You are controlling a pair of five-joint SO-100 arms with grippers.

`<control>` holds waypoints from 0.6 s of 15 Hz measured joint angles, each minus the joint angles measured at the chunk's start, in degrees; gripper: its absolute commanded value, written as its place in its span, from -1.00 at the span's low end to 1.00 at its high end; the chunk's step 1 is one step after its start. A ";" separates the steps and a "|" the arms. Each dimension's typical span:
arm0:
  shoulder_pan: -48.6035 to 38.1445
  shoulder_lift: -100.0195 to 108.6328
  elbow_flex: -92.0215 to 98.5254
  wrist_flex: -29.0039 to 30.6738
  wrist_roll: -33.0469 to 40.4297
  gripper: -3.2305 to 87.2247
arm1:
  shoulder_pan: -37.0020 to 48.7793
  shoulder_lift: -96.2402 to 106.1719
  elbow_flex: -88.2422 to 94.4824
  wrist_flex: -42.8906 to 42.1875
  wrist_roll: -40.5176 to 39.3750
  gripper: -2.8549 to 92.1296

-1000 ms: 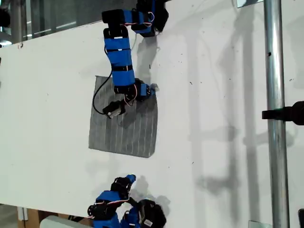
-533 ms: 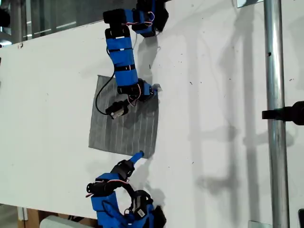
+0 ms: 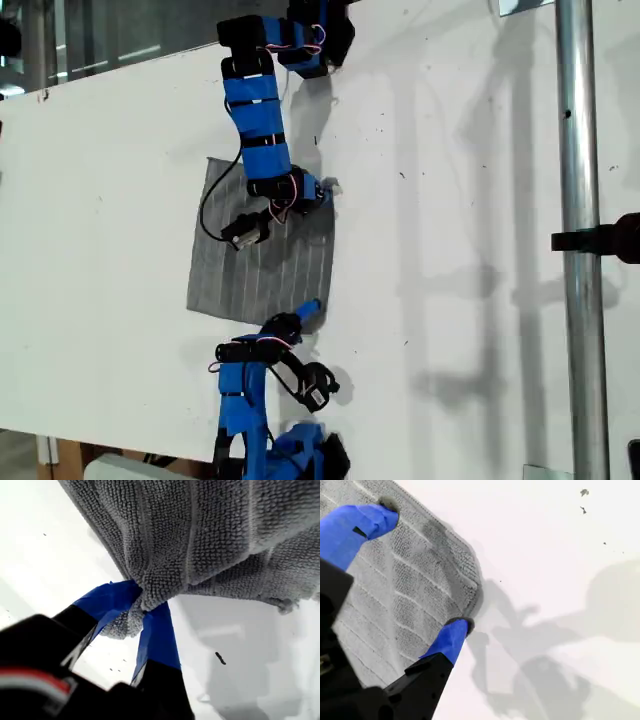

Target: Grasp corners of a towel and fold twice.

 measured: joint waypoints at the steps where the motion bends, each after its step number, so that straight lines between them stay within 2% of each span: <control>1: 0.00 -1.14 0.00 -1.23 -0.53 -0.21 | -0.18 0.26 0.00 0.00 0.00 -0.94; 3: 0.00 -3.96 0.00 -2.81 -1.49 -0.36 | -0.18 0.26 0.00 0.00 0.00 -0.94; 6: 0.00 -7.12 -0.09 -3.16 -3.08 -0.80 | -0.26 1.05 0.00 0.79 0.00 -0.94; 8: -0.26 -7.56 -0.18 -3.16 -3.60 -0.97 | -0.44 1.76 0.00 0.70 0.35 -0.94; 9: -0.26 -7.82 -0.18 -3.43 -3.87 -0.99 | -0.53 2.20 -0.18 0.88 0.35 -0.94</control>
